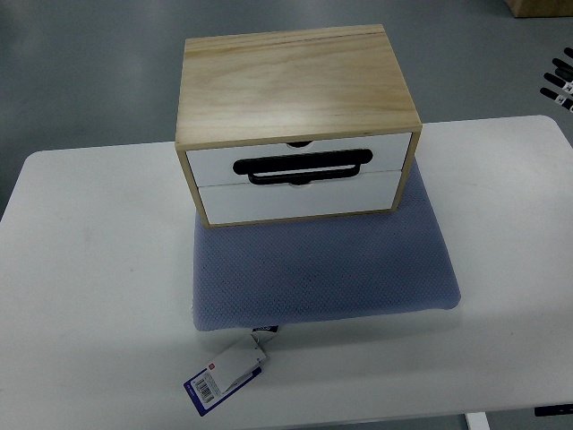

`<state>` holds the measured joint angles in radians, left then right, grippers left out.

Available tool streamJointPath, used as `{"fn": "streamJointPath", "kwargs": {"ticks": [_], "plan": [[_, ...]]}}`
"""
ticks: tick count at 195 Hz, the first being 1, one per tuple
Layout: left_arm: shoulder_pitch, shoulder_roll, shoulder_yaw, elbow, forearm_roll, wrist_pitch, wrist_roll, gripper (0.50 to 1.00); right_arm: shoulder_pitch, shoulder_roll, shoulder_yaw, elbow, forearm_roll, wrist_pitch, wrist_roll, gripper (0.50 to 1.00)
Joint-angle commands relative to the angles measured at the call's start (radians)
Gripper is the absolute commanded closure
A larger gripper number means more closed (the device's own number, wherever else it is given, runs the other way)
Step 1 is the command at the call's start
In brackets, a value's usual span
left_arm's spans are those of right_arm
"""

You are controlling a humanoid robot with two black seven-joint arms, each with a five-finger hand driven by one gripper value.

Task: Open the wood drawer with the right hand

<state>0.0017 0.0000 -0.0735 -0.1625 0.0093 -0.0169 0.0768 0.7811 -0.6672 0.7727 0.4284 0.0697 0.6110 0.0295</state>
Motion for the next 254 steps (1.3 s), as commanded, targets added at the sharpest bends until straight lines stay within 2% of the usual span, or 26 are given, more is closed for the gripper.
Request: {"fn": "streamJointPath", "kwargs": {"ticks": [1,27,44,47,70,71,116,127,128,134,144,145,167,193,194,206,216,217,219,230,240,241,254], "plan": [[0.0,0.0,0.0,0.0,0.0,0.0,0.0,0.5,0.001,-0.067,-0.007,-0.002,-0.001,0.0,0.001,0.55],[0.0,0.0,0.0,0.0,0.0,0.0,-0.002,0.5,0.012,-0.167,-0.006,-0.003,-0.103,0.0,0.001,0.55],[0.0,0.0,0.0,0.0,0.0,0.0,0.0,0.5,0.017,-0.186,-0.004,-0.002,-0.13,0.0,0.001,0.55],[0.0,0.0,0.0,0.0,0.0,0.0,0.0,0.5,0.032,-0.221,-0.004,0.004,-0.168,0.0,0.001,0.55],[0.0,0.0,0.0,0.0,0.0,0.0,0.0,0.5,0.047,-0.247,-0.007,0.033,-0.177,0.0,0.001,0.55],[0.0,0.0,0.0,0.0,0.0,0.0,0.0,0.5,0.052,-0.276,-0.01,0.09,-0.189,0.0,0.001,0.55],[0.0,0.0,0.0,0.0,0.0,0.0,-0.002,0.5,0.052,-0.396,-0.009,0.438,-0.243,0.0,0.001,0.55],[0.0,0.0,0.0,0.0,0.0,0.0,-0.002,0.5,0.052,-0.396,-0.009,0.438,-0.243,0.0,0.001,0.55],[0.0,0.0,0.0,0.0,0.0,0.0,0.0,0.5,0.052,-0.411,-0.006,0.49,-0.258,0.0,0.001,0.55],[0.0,0.0,0.0,0.0,0.0,0.0,0.0,0.5,0.052,-0.419,0.0,0.516,-0.274,0.0,0.001,0.55],[0.0,0.0,0.0,0.0,0.0,0.0,0.0,0.5,0.052,-0.419,0.0,0.517,-0.274,0.0,0.001,0.55],[0.0,0.0,0.0,0.0,0.0,0.0,0.0,0.5,0.052,-0.429,0.011,0.55,-0.304,0.0,0.001,0.55],[0.0,0.0,0.0,0.0,0.0,0.0,-0.002,0.5,0.053,-0.436,0.036,0.624,-0.366,0.0,0.001,0.55],[0.0,0.0,0.0,0.0,0.0,0.0,0.0,0.5,0.053,-0.431,0.074,0.673,-0.433,0.0,0.001,0.55],[0.0,0.0,0.0,0.0,0.0,0.0,0.0,0.5,0.053,-0.43,0.083,0.705,-0.464,0.0,0.001,0.55],[0.0,0.0,0.0,0.0,0.0,0.0,-0.002,0.5,0.053,-0.43,0.088,0.762,-0.498,0.0,-0.002,0.55],[0.0,0.0,0.0,0.0,0.0,0.0,-0.002,0.5,0.053,-0.43,0.088,0.762,-0.498,0.0,-0.002,0.55],[0.0,0.0,0.0,0.0,0.0,0.0,0.0,0.5,0.052,-0.427,0.097,0.812,-0.542,0.0,-0.003,0.55],[0.0,0.0,0.0,0.0,0.0,0.002,0.0,0.5,0.052,-0.426,0.099,0.825,-0.551,0.0,-0.002,0.55],[0.0,0.0,0.0,0.0,0.0,0.0,0.0,0.5,0.052,-0.423,0.103,0.877,-0.579,0.0,-0.003,0.55],[0.0,0.0,0.0,0.0,0.0,0.0,0.0,0.5,0.052,-0.423,0.103,0.877,-0.579,0.0,-0.003,0.55],[0.0,0.0,0.0,0.0,0.0,0.0,0.0,0.5,0.05,-0.422,0.1,0.915,-0.587,0.0,-0.003,0.55],[0.0,0.0,0.0,0.0,0.0,0.0,0.0,0.5,0.05,-0.419,0.091,0.972,-0.588,0.0,-0.003,0.55]]}}
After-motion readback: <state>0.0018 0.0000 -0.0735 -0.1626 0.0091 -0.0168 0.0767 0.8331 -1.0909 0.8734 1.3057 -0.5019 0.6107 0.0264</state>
